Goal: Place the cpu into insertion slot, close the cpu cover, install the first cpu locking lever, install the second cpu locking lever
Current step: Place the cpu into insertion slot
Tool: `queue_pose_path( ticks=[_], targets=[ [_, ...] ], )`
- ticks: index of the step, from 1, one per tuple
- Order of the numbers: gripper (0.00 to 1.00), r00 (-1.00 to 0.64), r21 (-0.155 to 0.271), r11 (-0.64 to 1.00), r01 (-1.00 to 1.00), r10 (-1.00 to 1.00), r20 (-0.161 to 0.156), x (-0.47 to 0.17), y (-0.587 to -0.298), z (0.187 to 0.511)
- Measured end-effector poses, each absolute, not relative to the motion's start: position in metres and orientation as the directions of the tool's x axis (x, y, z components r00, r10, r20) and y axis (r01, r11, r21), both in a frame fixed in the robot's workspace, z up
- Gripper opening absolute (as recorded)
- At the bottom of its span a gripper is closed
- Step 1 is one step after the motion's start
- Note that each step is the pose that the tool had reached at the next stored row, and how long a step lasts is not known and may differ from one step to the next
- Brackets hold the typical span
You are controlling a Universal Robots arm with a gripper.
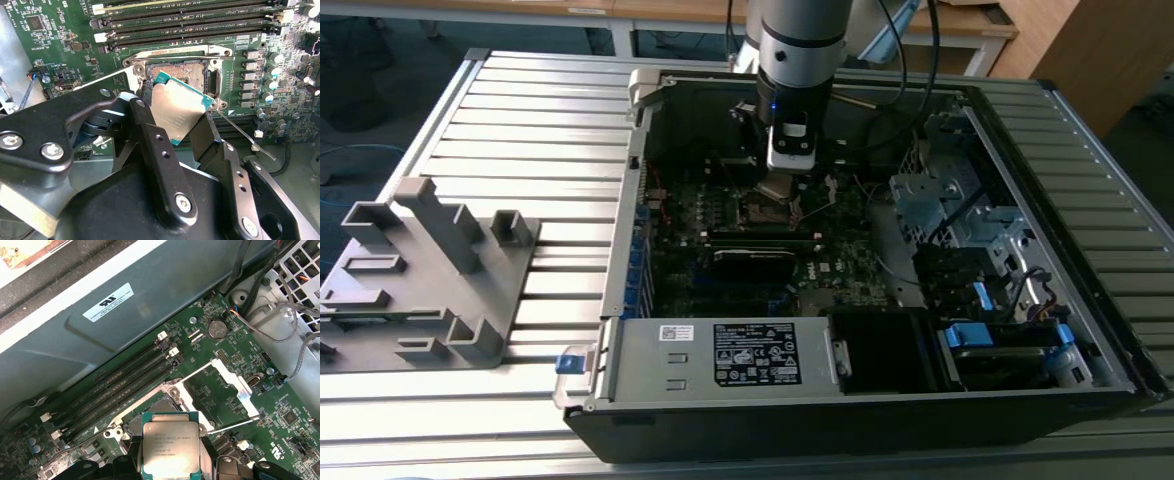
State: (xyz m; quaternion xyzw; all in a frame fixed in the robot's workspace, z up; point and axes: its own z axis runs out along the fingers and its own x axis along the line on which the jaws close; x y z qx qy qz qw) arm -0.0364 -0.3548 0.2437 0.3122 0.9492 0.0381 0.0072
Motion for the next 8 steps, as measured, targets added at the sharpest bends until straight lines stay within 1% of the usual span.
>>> queue_pose_path(
  ticks=[4,8],
  targets=[
    [0.54,-0.799,0.077,0.796,0.600,0.601,0.010,-0.0364,-0.3548,0.2437],
    [0.54,-0.760,0.077,0.757,0.649,0.650,0.010,-0.0364,-0.3548,0.2435]
  ],
)
